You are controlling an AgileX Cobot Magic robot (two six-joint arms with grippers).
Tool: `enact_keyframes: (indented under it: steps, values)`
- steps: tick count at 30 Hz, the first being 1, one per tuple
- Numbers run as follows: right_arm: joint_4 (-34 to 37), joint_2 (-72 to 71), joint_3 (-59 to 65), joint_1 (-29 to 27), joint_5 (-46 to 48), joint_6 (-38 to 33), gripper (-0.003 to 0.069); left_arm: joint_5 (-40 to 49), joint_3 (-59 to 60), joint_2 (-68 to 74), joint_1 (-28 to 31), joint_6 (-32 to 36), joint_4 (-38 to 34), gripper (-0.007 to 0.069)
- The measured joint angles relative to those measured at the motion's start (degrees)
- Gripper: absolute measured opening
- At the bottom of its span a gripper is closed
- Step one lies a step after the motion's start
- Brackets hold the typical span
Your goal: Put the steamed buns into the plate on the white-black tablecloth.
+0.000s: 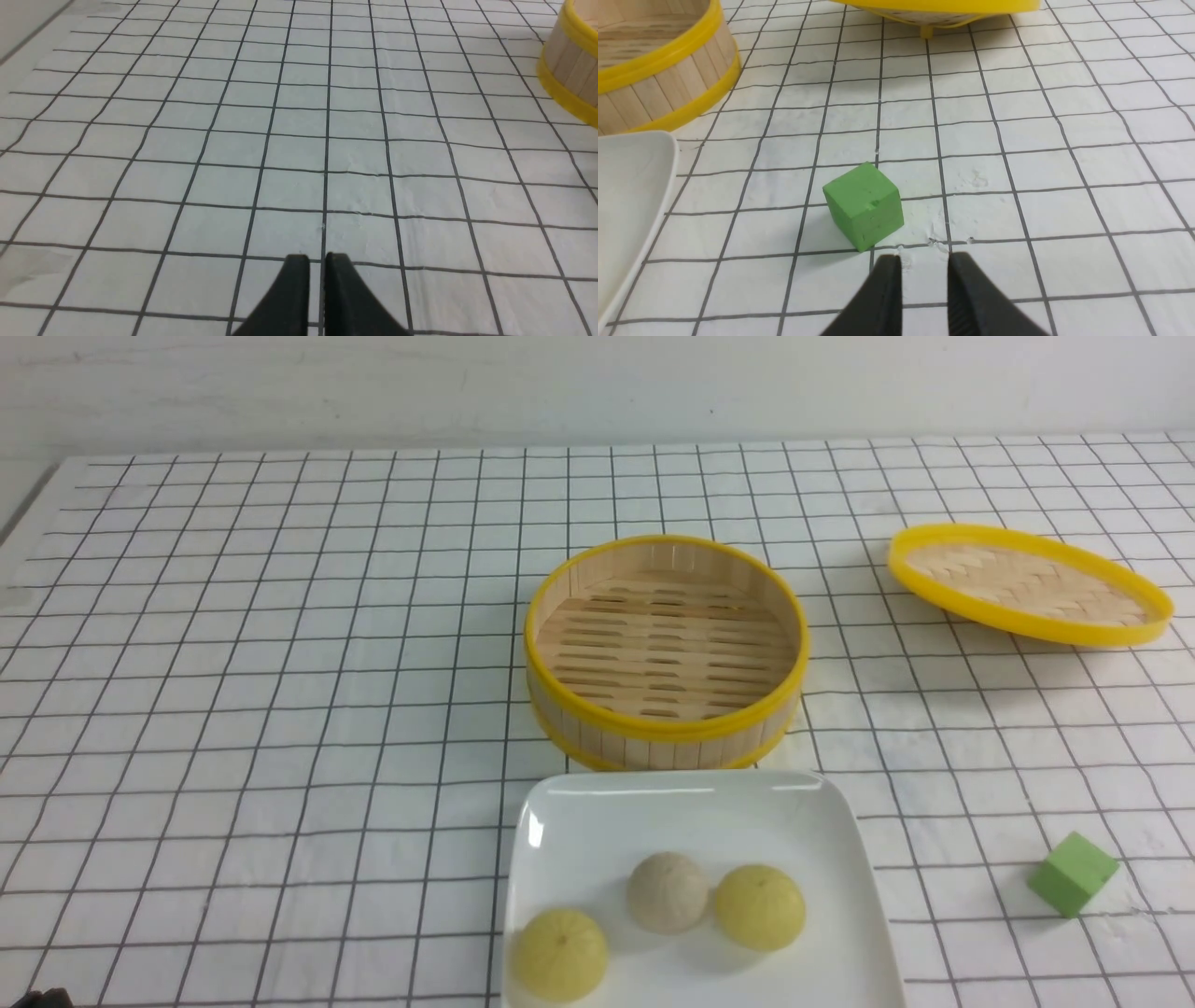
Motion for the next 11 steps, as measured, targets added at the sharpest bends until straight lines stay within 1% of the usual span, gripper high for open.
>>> enact_keyframes:
  steps: [11]
  values:
    - [0.0,0.0,0.0,0.0,0.0,0.0,0.0187,0.0,0.0,0.0,0.0,0.0,0.13,0.009]
